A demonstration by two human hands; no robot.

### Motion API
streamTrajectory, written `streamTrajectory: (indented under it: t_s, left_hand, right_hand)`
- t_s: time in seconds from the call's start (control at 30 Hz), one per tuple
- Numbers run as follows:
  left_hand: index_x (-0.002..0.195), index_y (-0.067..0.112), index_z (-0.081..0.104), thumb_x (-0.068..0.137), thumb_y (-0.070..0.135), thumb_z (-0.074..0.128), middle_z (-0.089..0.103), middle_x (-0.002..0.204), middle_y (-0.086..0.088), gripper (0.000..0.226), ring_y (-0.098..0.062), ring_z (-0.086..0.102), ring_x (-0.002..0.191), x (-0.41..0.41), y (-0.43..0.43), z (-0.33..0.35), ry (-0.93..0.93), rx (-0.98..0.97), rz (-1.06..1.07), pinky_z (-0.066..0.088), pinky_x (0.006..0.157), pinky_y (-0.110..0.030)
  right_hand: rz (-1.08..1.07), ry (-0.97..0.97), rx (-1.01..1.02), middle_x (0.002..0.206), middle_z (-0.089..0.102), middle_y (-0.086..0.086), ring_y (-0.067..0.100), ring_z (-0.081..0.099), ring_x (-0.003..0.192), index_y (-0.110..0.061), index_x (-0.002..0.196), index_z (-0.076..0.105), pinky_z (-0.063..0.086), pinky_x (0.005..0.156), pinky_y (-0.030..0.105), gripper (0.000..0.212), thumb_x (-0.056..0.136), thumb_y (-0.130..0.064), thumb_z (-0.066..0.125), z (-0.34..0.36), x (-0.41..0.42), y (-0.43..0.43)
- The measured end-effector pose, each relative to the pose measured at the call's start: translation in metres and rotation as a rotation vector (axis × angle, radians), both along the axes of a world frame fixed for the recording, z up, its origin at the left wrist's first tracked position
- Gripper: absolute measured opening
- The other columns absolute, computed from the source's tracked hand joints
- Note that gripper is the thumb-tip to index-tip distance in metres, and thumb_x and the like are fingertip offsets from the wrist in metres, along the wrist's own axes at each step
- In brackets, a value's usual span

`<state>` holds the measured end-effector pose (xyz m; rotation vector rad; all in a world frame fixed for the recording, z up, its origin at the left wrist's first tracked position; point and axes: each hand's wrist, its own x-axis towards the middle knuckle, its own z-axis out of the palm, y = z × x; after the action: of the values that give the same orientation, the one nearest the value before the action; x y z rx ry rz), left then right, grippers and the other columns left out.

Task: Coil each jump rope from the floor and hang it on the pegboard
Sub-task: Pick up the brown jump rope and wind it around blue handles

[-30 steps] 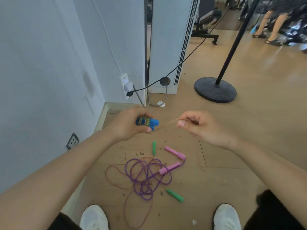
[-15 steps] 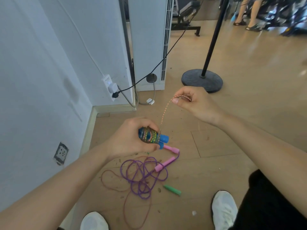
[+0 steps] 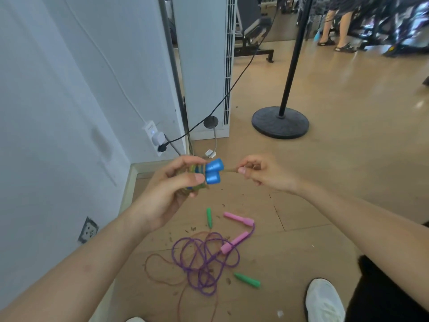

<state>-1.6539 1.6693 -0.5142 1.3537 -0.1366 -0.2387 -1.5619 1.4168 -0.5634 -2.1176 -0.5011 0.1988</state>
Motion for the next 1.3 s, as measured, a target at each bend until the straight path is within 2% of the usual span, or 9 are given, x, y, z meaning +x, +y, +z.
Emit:
streamTrajectory:
  t_s: [0.27,0.4,0.53,0.63,0.73,0.9,1.03,1.17,1.3]
  left_hand:
    - [0.096,0.011,0.069,0.075,0.011,0.072,0.065,0.082,-0.002,0.022,-0.009,0.049,0.064,0.013,0.013,0.006,0.234,-0.380,0.345,0.044,0.048,-0.015]
    - [0.100,0.008,0.071,0.085,0.012,0.069,0.063,0.081,0.000,0.016,-0.008,0.048,0.062,0.015,0.012,0.006,0.245,-0.220,0.535,0.042,0.054,-0.017]
    - [0.113,0.006,0.069,0.080,0.018,0.077,0.068,0.091,-0.002,0.035,-0.012,0.050,0.068,0.018,0.015,-0.001,0.210,-0.052,0.640,0.044,0.062,-0.023]
    - [0.107,0.021,0.074,0.079,0.025,0.080,0.069,0.098,-0.001,0.029,-0.014,0.054,0.074,0.023,0.022,-0.012,0.104,0.210,0.669,0.048,0.069,-0.026]
    - [0.105,0.029,0.073,0.081,0.037,0.079,0.069,0.097,0.008,0.026,-0.009,0.061,0.082,0.024,0.029,-0.025,-0.049,0.606,0.598,0.050,0.077,-0.024]
    - [0.106,0.034,0.069,0.082,0.057,0.071,0.066,0.094,0.015,0.034,-0.006,0.062,0.086,0.024,0.031,-0.036,-0.160,1.060,0.349,0.054,0.081,-0.033]
    - [0.101,0.037,0.073,0.065,0.083,0.061,0.072,0.093,0.015,0.059,-0.004,0.065,0.089,0.019,0.023,-0.045,-0.188,1.095,0.092,0.055,0.083,-0.035]
    - [0.087,0.049,0.070,0.078,0.073,0.053,0.068,0.087,0.030,0.031,0.005,0.063,0.085,0.009,0.003,-0.046,-0.324,0.999,-0.041,0.044,0.071,-0.020]
    - [0.098,0.037,0.075,0.071,0.057,0.080,0.067,0.091,0.025,0.034,-0.002,0.065,0.084,0.000,-0.011,-0.040,-0.388,0.942,-0.095,0.046,0.070,-0.014]
  right_hand:
    - [0.150,0.059,-0.075,0.088,0.068,-0.008,0.002,0.062,0.071,-0.023,0.105,0.068,0.053,0.058,0.025,0.018,0.097,-0.009,0.059,-0.011,-0.030,0.021]
    - [0.275,0.096,-0.167,0.095,0.070,0.010,0.004,0.059,0.068,-0.019,0.120,0.065,0.052,0.063,0.028,0.027,0.099,-0.007,0.053,-0.020,-0.050,0.032]
    - [0.401,0.152,-0.196,0.081,0.061,0.005,0.006,0.058,0.069,-0.027,0.121,0.060,0.052,0.066,0.031,0.030,0.101,-0.009,0.048,-0.019,-0.071,0.040]
    - [0.435,0.181,-0.205,0.080,0.060,0.004,0.012,0.057,0.068,-0.021,0.123,0.060,0.052,0.066,0.032,0.026,0.101,-0.012,0.049,-0.012,-0.076,0.039]
    - [0.438,0.159,-0.165,0.082,0.062,0.012,0.011,0.058,0.067,-0.021,0.110,0.064,0.052,0.064,0.026,0.017,0.100,-0.013,0.052,-0.001,-0.076,0.038]
    - [0.325,0.100,-0.080,0.070,0.061,-0.006,0.004,0.057,0.059,-0.011,0.101,0.068,0.049,0.060,0.020,0.011,0.098,-0.011,0.058,0.017,-0.065,0.031]
    - [0.220,0.015,-0.013,0.070,0.066,-0.003,0.011,0.062,0.061,-0.015,0.096,0.073,0.052,0.060,0.023,0.010,0.095,-0.014,0.063,0.029,-0.048,0.021]
    - [0.129,-0.023,0.078,0.071,0.066,0.002,0.006,0.060,0.058,-0.019,0.090,0.073,0.051,0.058,0.023,0.009,0.092,-0.012,0.067,0.038,-0.033,0.013]
    - [0.111,-0.014,0.071,0.070,0.066,-0.005,0.004,0.061,0.060,-0.017,0.091,0.073,0.052,0.059,0.021,0.006,0.092,-0.014,0.068,0.040,-0.026,0.009]
